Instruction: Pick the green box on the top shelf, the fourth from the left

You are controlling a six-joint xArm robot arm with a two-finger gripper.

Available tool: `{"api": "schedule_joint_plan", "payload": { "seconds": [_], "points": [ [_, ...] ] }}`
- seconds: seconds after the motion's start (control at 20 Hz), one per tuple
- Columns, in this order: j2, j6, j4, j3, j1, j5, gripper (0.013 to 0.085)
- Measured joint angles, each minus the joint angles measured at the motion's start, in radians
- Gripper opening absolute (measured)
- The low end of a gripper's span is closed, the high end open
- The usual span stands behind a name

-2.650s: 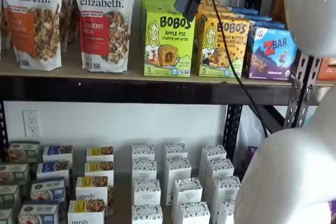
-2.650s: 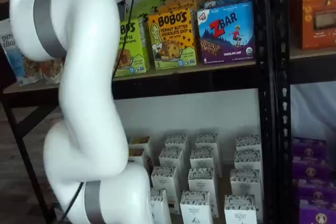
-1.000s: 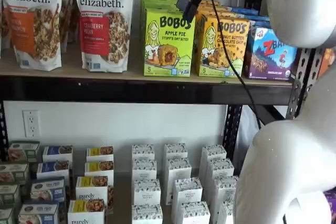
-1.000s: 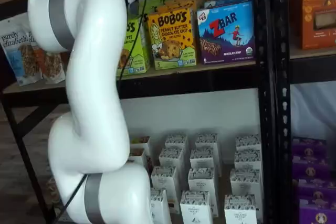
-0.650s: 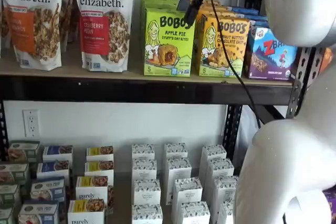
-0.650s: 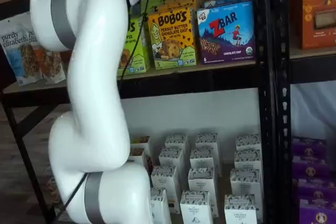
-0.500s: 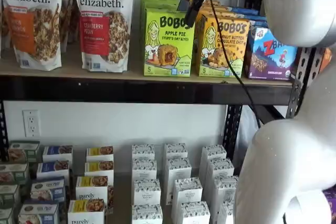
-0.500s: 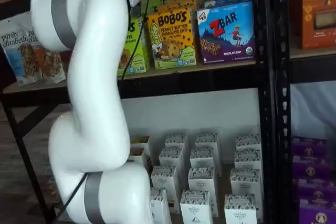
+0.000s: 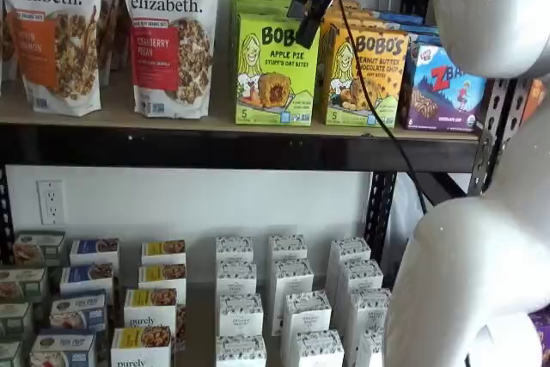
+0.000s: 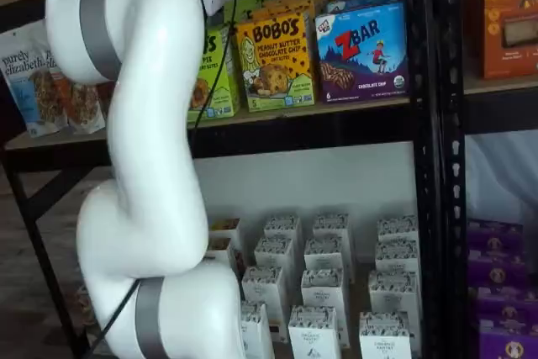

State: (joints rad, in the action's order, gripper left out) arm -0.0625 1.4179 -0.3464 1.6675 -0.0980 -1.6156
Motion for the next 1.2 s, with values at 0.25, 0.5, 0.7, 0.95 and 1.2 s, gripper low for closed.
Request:
{"api": "schedule_joint_plan", "payload": {
  "seconds": [0.25, 0.5, 0.7, 0.95, 1.2],
  "points": [
    [-0.010, -0.001, 0.010, -0.021, -0.006, 0.027, 0.0850],
    [-0.007, -0.005, 0.029, -0.024, -0.014, 0.036, 0.0850],
    [-0.004, -0.008, 0.037, -0.027, -0.020, 0.043, 0.0850],
    [-0.006, -0.009, 0.036, -0.039, -0.024, 0.061, 0.0850],
    [-0.006, -0.011, 0.039, -0.045, -0.028, 0.068, 0.0810]
  ]
}}
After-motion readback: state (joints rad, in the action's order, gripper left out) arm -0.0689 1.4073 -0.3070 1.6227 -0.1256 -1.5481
